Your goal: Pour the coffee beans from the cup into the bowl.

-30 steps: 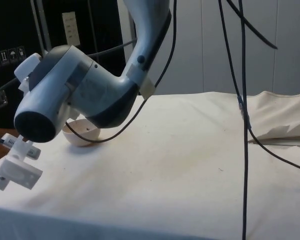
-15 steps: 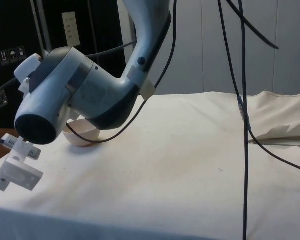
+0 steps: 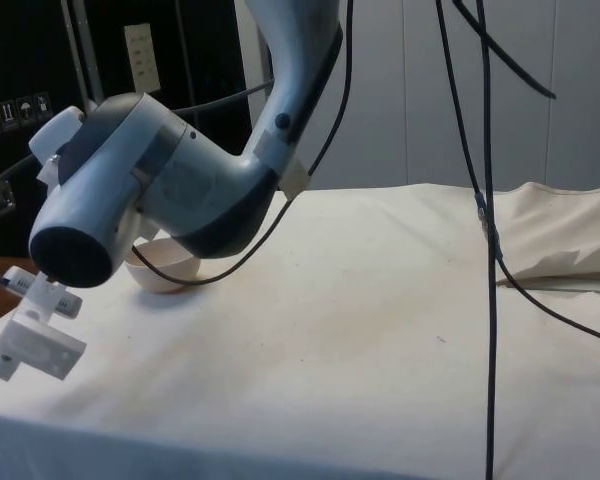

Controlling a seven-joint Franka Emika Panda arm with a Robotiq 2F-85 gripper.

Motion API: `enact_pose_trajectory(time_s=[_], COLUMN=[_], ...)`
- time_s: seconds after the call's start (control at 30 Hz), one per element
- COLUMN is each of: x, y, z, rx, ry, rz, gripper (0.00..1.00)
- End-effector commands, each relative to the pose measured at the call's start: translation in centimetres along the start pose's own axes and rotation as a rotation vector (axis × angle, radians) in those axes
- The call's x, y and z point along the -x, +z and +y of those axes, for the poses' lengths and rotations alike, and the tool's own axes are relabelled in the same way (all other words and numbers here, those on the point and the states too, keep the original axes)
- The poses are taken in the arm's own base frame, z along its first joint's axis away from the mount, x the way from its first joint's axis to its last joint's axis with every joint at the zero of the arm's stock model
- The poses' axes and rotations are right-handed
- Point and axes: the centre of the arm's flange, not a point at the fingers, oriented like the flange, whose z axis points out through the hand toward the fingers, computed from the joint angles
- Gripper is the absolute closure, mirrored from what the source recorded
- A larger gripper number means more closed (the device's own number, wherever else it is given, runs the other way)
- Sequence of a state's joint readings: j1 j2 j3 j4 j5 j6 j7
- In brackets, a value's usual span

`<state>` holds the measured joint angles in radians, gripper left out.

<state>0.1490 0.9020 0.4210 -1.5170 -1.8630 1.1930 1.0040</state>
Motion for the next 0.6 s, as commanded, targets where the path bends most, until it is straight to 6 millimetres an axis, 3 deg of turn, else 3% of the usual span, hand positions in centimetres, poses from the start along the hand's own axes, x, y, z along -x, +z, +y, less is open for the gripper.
enact_pose_trajectory(time_s=[0.0,0.57], x=[-0.06,-0.25], y=[0.01,0.28], z=[0.17,1.11], rx=[-0.014,-0.034], ry=[0.003,0.040], rz=[-0.004,-0.023], gripper=[0.99,0.99])
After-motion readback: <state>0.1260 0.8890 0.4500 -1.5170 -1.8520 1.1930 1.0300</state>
